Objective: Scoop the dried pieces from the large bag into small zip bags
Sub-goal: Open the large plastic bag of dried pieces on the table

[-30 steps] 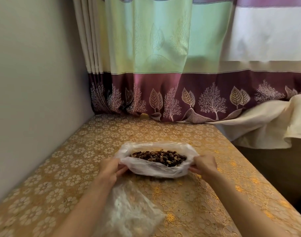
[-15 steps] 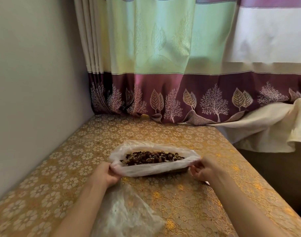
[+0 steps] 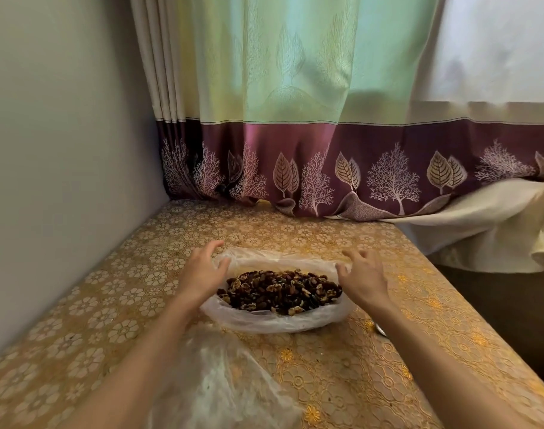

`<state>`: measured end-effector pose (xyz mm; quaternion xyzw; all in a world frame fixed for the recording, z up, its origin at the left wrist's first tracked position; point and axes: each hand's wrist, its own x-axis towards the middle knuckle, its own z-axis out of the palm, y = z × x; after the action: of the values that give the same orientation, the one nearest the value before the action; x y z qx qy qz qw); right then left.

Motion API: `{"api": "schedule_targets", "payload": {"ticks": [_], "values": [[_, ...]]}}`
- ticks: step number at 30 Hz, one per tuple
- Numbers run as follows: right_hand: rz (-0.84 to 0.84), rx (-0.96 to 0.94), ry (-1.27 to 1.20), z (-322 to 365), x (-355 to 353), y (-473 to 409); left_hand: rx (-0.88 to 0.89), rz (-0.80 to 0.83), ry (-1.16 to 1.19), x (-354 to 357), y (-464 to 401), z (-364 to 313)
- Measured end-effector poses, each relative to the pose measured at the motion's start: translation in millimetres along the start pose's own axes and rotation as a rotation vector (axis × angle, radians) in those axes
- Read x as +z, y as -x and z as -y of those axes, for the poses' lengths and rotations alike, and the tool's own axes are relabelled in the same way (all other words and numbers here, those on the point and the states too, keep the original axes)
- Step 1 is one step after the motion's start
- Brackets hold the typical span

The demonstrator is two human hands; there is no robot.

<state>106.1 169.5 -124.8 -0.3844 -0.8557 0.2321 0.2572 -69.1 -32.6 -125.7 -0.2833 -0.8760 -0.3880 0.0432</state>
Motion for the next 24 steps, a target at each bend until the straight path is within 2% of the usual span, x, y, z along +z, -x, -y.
{"api": "schedule_targets", "payload": {"ticks": [4,9,11,13,16,20,22,24], "values": [[0.157,0.003,0.145,-2.5,14.4,-12.7,0.064,0.151,-0.053,17.5,-12.5,10.9],[0.231,0.102,-0.089,-15.6,19.9,-31.2,0.024,0.218,0.052,21.9,-27.1,20.7],[0.256,0.160,-0.163,-19.0,21.5,-39.4,-0.083,0.253,0.207,21.9,-34.9,21.1],[0.259,0.202,-0.226,-19.3,26.2,-45.7,-0.239,0.288,0.462,21.5,-40.1,20.8],[0.265,0.273,-0.383,-14.5,32.1,-52.2,-0.412,0.291,0.678,23.2,-49.7,21.5],[0.282,0.305,-0.604,-5.5,29.7,-61.8,-0.533,0.225,0.917,26.1,-64.6,20.5],[0.251,0.291,-0.644,-2.6,29.0,-67.6,-0.537,0.174,0.919,27.3,-70.1,17.4],[0.179,0.265,-0.614,-3.5,30.9,-72.0,-0.477,0.131,0.785,27.6,-74.0,15.7]]}}
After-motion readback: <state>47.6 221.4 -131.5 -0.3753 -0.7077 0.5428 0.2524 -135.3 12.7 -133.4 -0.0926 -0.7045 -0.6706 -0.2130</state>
